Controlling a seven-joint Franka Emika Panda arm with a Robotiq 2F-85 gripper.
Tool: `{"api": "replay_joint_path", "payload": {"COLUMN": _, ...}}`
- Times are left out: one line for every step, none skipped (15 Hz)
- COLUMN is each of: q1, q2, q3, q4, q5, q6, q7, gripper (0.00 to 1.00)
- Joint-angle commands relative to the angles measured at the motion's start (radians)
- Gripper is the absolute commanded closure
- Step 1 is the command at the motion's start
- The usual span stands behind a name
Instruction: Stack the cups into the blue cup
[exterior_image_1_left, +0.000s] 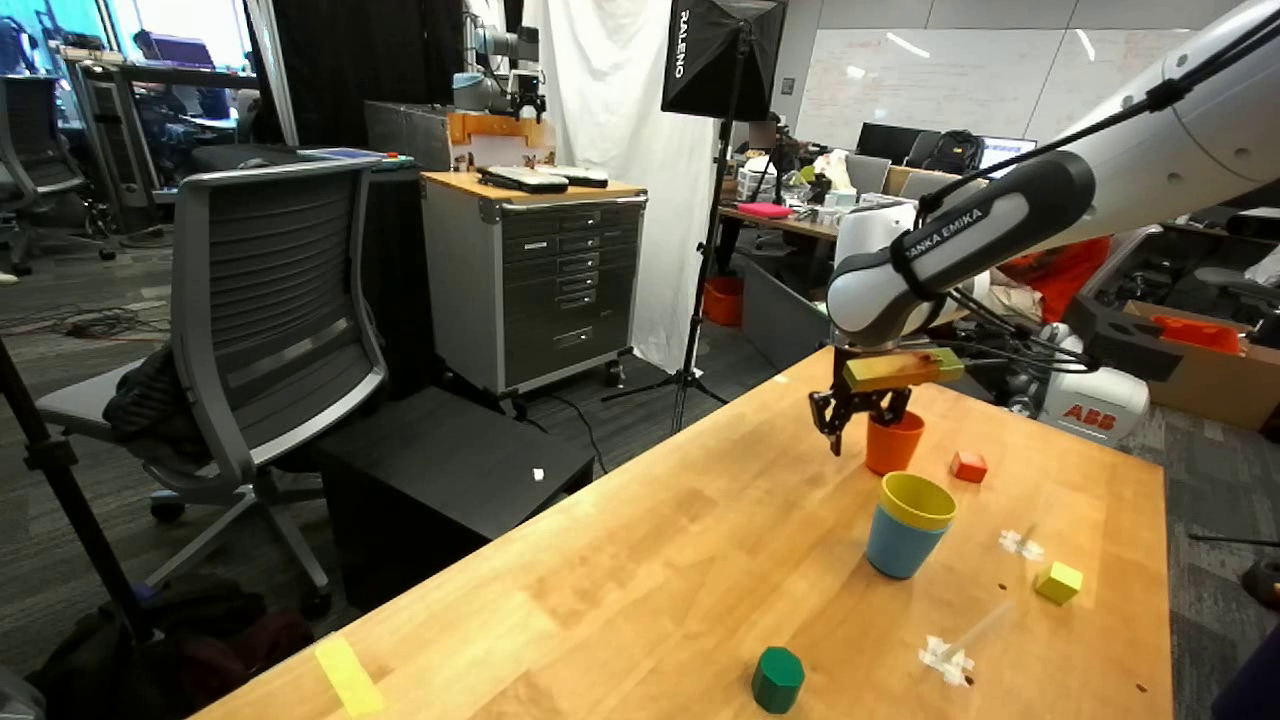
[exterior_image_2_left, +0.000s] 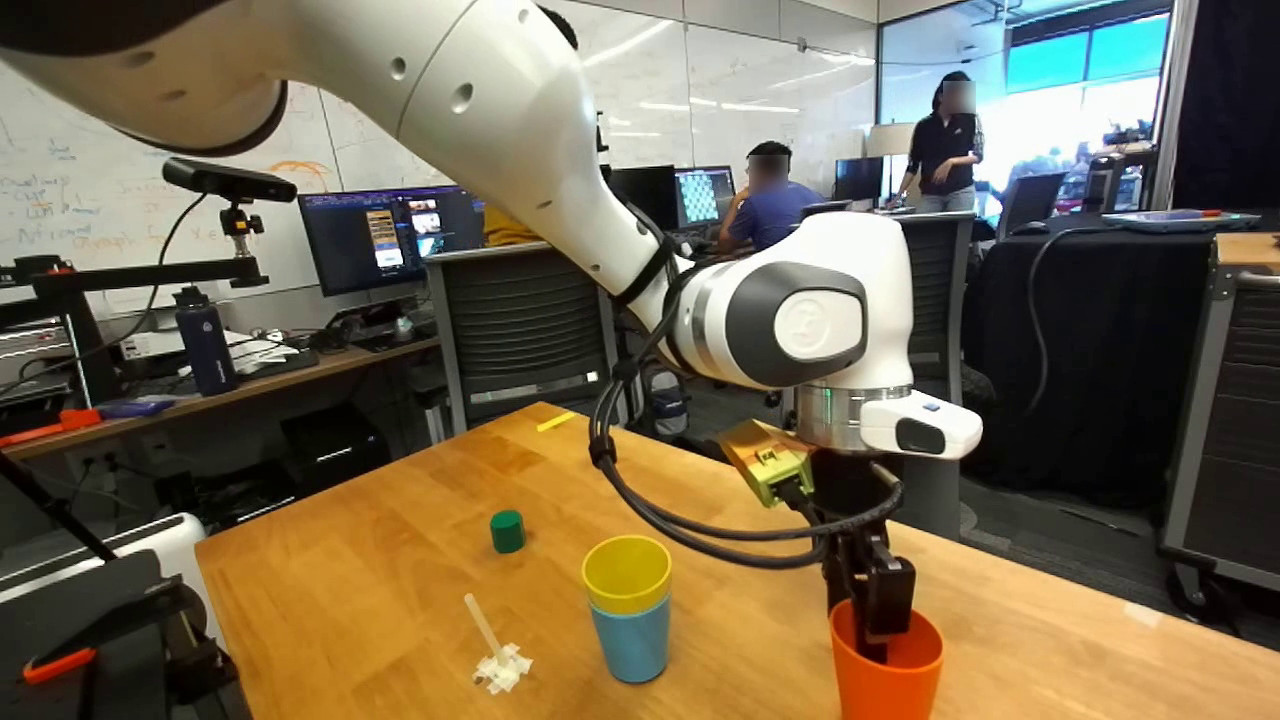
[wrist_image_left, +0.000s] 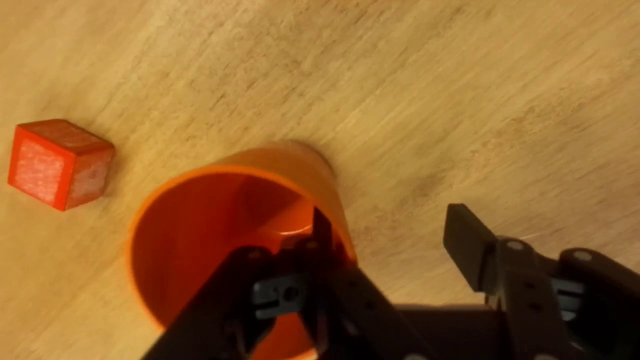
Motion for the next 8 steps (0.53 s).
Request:
{"api": "replay_joint_path", "payload": {"q1": -0.006, "q2": 0.017, "q3": -0.003, "q4": 0.049, "q5": 0.021, "q6": -0.02, "q7": 0.0, "gripper": 0.7}}
{"api": "replay_joint_path", "payload": {"q1": -0.005, "q2": 0.015, "q3": -0.004, "q4": 0.048, "q5": 0.021, "q6": -0.02, "q7": 0.001, "gripper": 0.77}}
{"api": "replay_joint_path", "payload": {"q1": -0.003, "q2": 0.007, "q3": -0.005, "q4": 0.04, "q5": 0.021, "q6": -0.018, "q7": 0.002, "gripper": 0.85}}
{"api": "replay_joint_path", "payload": {"q1": -0.004, "q2": -0.001, "q3": -0.003, "q4": 0.034, "q5": 0.022, "q6": -0.016, "q7": -0.002, "gripper": 0.92}}
{"api": "replay_joint_path", "payload": {"q1": -0.002, "q2": -0.019, "q3": -0.002, "q4": 0.018, "q5": 0.023, "q6": -0.012, "q7": -0.003, "gripper": 0.99}}
{"api": "replay_joint_path", "payload": {"q1": -0.001, "q2": -0.034, "q3": -0.002, "q4": 0.006, "q5": 0.022, "q6": -0.007, "q7": -0.008, "gripper": 1.0}}
{"api": "replay_joint_path", "payload": {"q1": 0.002, "q2": -0.058, "q3": 0.0, "q4": -0.015, "q5": 0.022, "q6": 0.0, "q7": -0.012, "gripper": 1.0}}
{"api": "replay_joint_path", "payload": {"q1": 0.004, "q2": -0.074, "q3": 0.0, "q4": -0.027, "q5": 0.022, "q6": 0.005, "q7": -0.013, "gripper": 1.0}}
